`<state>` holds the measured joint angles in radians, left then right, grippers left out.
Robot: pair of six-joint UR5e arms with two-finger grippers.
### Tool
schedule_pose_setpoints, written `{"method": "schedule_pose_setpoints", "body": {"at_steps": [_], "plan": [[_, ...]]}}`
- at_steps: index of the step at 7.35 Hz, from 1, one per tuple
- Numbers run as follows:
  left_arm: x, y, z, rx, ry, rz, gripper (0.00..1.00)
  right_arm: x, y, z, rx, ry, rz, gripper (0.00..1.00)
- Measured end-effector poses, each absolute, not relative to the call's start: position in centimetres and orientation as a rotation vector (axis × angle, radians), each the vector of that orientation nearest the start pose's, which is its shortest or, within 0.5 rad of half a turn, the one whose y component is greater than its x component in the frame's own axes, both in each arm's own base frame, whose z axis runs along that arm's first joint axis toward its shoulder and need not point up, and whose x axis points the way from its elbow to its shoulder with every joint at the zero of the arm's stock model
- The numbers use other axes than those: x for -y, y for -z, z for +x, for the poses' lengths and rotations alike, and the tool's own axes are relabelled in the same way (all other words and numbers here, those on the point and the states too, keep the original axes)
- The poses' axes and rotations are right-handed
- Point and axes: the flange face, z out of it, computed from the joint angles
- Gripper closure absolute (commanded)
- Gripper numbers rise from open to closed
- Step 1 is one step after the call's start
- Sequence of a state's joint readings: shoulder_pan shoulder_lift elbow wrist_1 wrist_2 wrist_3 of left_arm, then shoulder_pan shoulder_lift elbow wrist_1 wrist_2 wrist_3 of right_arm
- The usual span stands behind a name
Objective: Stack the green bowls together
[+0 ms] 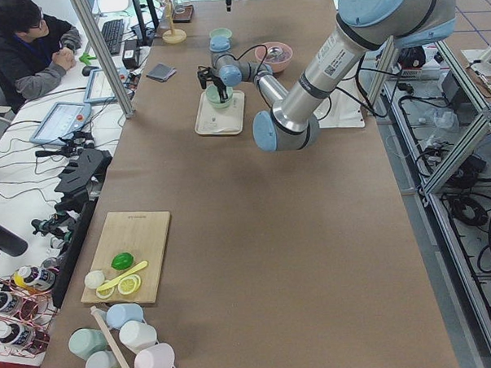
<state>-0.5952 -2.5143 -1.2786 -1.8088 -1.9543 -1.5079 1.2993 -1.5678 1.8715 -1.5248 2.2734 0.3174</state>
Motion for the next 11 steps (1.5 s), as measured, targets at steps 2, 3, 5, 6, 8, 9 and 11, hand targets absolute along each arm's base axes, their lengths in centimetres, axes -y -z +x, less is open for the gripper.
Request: {"method": "schedule_pose_setpoints", "body": {"at_steps": [2,3,5,6,8,9,11], "plan": [[52.3,-15.5,60.1,-0.950,0.321,-0.055,1.00,49.6,-50.7,-6.6,0.762,0.080,0.119,0.00],[52.3,-15.5,60.1,-0.951,0.321,-0.055,0.86,49.6,-50.7,-6.6,0.762,0.080,0.119,0.00],[52.2,-16.1,60.1,-0.964,0.317,-0.050,0.03,49.6,-50.8,-6.7,0.762,0.079,0.119,0.00],[52.2,-16.5,60.0,-0.976,0.314,-0.045,0.02,49.6,-50.8,-6.7,0.762,0.079,0.119,0.00],[52.0,-16.0,59.4,-1.001,0.305,-0.033,0.02,49.6,-50.7,-6.7,0.762,0.080,0.119,0.00],[51.8,-14.6,58.5,-1.028,0.299,-0.023,0.02,49.6,-50.7,-6.7,0.762,0.081,0.119,0.00],[51.5,-12.9,56.2,-1.063,0.298,-0.008,0.02,49.7,-50.8,-6.7,0.762,0.080,0.119,0.00]]}}
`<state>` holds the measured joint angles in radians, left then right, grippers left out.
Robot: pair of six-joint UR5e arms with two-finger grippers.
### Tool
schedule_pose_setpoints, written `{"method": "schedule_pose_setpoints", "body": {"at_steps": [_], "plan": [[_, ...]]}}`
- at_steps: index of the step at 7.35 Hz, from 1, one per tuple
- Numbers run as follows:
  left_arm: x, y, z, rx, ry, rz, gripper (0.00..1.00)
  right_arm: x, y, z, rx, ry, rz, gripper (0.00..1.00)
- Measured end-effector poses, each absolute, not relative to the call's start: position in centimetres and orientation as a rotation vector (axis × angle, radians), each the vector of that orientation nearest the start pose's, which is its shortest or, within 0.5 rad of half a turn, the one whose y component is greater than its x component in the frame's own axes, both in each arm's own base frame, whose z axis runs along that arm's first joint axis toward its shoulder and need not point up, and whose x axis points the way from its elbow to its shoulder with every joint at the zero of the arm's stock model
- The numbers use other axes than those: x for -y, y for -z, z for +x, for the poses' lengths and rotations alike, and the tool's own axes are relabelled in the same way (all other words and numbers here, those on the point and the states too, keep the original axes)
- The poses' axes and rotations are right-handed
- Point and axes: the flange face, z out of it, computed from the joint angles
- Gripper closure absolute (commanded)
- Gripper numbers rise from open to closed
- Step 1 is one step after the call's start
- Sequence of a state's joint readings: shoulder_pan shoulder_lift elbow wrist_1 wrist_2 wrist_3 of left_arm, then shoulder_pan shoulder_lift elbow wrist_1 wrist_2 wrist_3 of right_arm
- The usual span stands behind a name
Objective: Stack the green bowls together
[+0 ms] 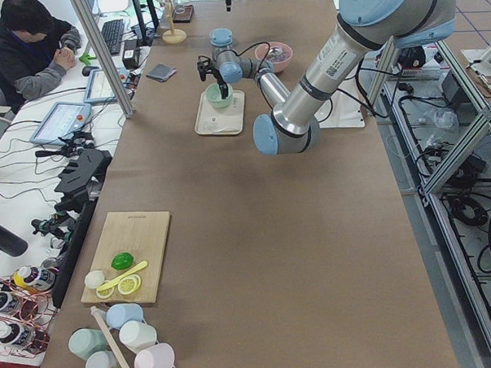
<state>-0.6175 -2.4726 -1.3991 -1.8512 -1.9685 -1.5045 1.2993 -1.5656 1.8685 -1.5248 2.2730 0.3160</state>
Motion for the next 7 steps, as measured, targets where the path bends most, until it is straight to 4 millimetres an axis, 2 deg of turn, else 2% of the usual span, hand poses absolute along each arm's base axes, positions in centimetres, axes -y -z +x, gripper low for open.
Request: {"method": "schedule_pose_setpoints", "body": {"at_steps": [1,3,5,7], "plan": [[51.3,-13.7,54.0,-1.060,0.303,-0.011,0.02,49.7,-51.0,-6.6,0.755,0.078,0.117,0.00],[50.3,-17.8,46.7,-1.018,0.250,-0.004,0.02,50.0,-52.1,-6.4,0.711,0.064,0.114,0.00],[50.3,-21.7,37.9,-0.935,0.158,0.061,0.02,50.5,-54.0,-6.4,0.690,0.053,0.094,0.00],[52.6,-28.6,28.0,-0.873,0.032,0.113,0.02,52.0,-57.3,-6.8,0.696,0.045,0.107,0.01]]}}
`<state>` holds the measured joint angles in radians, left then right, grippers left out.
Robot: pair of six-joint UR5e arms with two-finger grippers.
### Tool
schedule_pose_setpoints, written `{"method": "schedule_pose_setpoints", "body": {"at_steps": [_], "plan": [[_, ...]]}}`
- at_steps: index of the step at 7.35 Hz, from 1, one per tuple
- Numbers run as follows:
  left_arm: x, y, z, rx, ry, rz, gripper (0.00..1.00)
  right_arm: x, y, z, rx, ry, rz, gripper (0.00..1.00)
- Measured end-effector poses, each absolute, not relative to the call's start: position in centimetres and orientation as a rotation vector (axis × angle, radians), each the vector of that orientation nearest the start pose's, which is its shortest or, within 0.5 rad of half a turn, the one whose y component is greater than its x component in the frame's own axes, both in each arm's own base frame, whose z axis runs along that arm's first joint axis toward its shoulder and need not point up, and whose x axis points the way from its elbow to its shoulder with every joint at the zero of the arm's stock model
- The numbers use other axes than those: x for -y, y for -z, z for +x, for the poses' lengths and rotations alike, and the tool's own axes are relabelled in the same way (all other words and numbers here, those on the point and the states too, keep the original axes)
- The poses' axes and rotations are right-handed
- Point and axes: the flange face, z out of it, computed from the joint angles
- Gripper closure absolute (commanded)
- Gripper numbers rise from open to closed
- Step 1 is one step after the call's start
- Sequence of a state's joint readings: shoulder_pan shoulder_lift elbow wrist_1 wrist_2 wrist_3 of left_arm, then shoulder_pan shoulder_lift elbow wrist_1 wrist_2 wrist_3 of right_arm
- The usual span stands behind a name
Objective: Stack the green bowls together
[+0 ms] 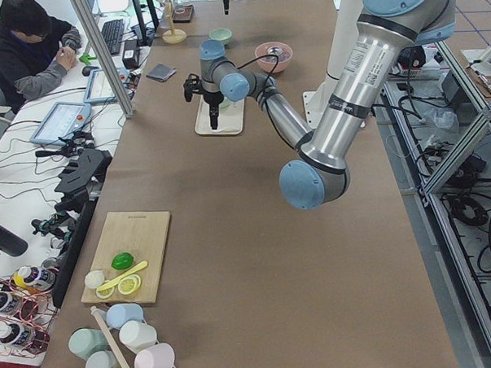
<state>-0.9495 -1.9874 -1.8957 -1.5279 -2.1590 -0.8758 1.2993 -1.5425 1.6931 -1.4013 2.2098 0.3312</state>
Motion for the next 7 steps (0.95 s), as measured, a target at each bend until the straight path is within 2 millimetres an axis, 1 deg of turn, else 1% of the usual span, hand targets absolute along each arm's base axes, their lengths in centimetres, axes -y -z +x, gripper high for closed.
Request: {"method": "schedule_pose_setpoints", "body": {"at_steps": [1,2,3,4,5,6,7], "plan": [[53.6,-32.8,22.6,-0.848,-0.045,0.140,0.02,53.2,-59.0,-7.1,0.704,0.021,0.115,0.02],[54.2,-37.7,16.6,-0.821,-0.134,0.171,0.02,54.1,-60.4,-7.4,0.711,0.001,0.121,0.03],[54.3,-42.1,11.1,-0.806,-0.205,0.192,0.02,54.9,-61.5,-7.7,0.716,-0.011,0.122,0.04],[54.0,-45.7,6.8,-0.800,-0.253,0.204,0.02,55.5,-62.3,-8.3,0.720,-0.018,0.119,0.06],[53.5,-48.2,4.1,-0.797,-0.281,0.212,0.02,55.9,-62.9,-9.1,0.725,-0.020,0.116,0.09],[53.1,-49.4,2.8,-0.796,-0.292,0.214,0.02,55.9,-63.7,-10.1,0.734,-0.023,0.116,0.10],[52.8,-50.0,2.3,-0.796,-0.295,0.212,0.02,55.8,-65.0,-11.1,0.744,-0.024,0.121,0.10]]}}
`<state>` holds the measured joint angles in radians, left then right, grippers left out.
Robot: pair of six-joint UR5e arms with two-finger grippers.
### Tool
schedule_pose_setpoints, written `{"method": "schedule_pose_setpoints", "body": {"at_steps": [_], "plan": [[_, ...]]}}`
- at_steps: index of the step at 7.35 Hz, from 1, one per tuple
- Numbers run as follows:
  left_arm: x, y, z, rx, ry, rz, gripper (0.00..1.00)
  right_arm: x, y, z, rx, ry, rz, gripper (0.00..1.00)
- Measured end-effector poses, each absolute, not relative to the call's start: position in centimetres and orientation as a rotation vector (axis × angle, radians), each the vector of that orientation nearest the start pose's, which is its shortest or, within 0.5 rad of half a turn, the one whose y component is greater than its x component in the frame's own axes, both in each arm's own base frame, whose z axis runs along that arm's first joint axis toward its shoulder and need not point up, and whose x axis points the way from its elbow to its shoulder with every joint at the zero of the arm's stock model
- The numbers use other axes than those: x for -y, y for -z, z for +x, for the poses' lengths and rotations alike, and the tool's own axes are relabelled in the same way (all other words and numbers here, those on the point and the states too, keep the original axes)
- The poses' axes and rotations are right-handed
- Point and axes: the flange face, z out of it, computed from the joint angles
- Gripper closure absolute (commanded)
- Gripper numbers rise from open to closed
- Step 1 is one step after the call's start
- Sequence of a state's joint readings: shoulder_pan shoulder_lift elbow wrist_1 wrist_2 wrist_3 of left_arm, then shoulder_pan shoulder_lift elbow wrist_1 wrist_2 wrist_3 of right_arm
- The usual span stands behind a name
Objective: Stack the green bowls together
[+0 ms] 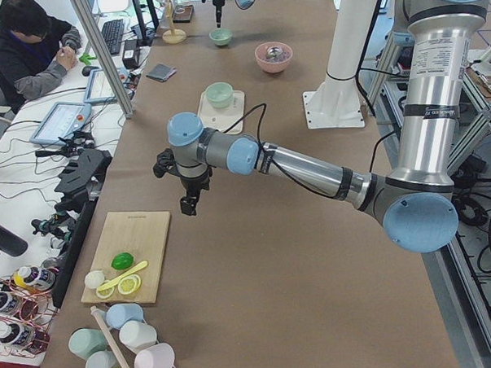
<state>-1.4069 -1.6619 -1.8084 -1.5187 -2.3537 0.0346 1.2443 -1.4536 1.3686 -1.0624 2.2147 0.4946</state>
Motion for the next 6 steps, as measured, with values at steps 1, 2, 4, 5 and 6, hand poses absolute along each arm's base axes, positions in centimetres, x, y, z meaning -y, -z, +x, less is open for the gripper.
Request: {"method": "schedule_pose_setpoints", "body": {"at_steps": [1,2,4,5,6], "plan": [[52.7,-50.2,2.2,-0.796,-0.297,0.212,0.02,55.6,-66.2,-11.9,0.754,-0.023,0.131,0.13],[52.7,-50.3,2.1,-0.797,-0.297,0.211,0.02,55.4,-66.9,-12.4,0.760,-0.023,0.136,0.16],[52.6,-50.2,2.2,-0.806,-0.295,0.209,0.02,55.2,-67.2,-12.9,0.766,-0.039,0.131,0.92],[52.6,-50.2,2.2,-0.809,-0.294,0.208,0.02,55.1,-67.2,-13.1,0.769,-0.046,0.127,1.00],[52.6,-50.2,2.2,-0.810,-0.293,0.208,0.02,55.1,-67.1,-13.2,0.771,-0.050,0.124,1.00]]}}
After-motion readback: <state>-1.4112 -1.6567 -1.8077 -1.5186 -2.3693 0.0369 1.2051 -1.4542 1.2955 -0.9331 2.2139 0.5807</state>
